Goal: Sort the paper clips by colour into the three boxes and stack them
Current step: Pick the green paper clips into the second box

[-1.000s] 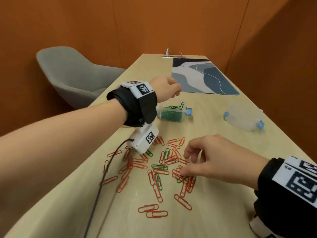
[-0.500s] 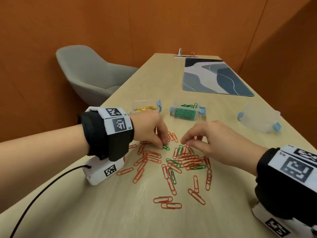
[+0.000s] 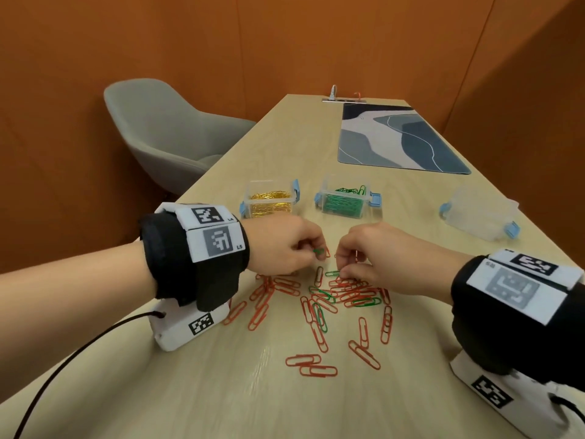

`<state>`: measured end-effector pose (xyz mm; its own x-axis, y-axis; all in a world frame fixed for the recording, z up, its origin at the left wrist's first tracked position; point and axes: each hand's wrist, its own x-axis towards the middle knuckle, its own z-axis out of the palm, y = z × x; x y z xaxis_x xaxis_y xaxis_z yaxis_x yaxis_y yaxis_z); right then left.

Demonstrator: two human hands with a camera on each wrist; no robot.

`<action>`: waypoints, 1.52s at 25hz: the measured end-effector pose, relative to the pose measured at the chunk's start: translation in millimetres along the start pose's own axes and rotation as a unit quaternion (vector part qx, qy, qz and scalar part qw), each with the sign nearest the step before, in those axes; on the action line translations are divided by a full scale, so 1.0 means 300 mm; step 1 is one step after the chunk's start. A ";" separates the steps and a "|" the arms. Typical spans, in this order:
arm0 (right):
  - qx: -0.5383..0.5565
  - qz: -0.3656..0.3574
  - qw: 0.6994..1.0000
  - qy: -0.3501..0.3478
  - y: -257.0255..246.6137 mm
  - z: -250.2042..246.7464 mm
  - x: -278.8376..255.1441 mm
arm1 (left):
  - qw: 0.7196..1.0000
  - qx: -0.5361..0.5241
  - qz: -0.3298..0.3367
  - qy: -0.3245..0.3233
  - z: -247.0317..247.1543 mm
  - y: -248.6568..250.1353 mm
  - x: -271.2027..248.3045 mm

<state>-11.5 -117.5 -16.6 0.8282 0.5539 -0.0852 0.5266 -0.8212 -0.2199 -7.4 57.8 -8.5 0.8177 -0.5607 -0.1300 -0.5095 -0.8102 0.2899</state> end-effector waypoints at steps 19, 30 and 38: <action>0.067 0.058 0.996 -0.026 0.000 -0.028 -0.123 | 0.996 0.022 -0.034 -0.074 0.016 0.023 -0.030; 0.115 0.113 0.986 -0.036 -0.027 -0.035 -0.127 | 0.993 -0.089 -0.057 0.043 0.005 0.038 -0.044; 0.097 0.116 0.984 -0.094 -0.037 -0.034 -0.131 | 0.927 -0.362 -0.076 -0.059 -0.045 0.007 -0.054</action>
<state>-48.0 -131.4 -1.0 0.8623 0.3853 -0.3286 0.2656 -0.8967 -0.3541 -18.3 67.5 7.0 0.8084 -0.4989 -0.3124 -0.0424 -0.5786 0.8145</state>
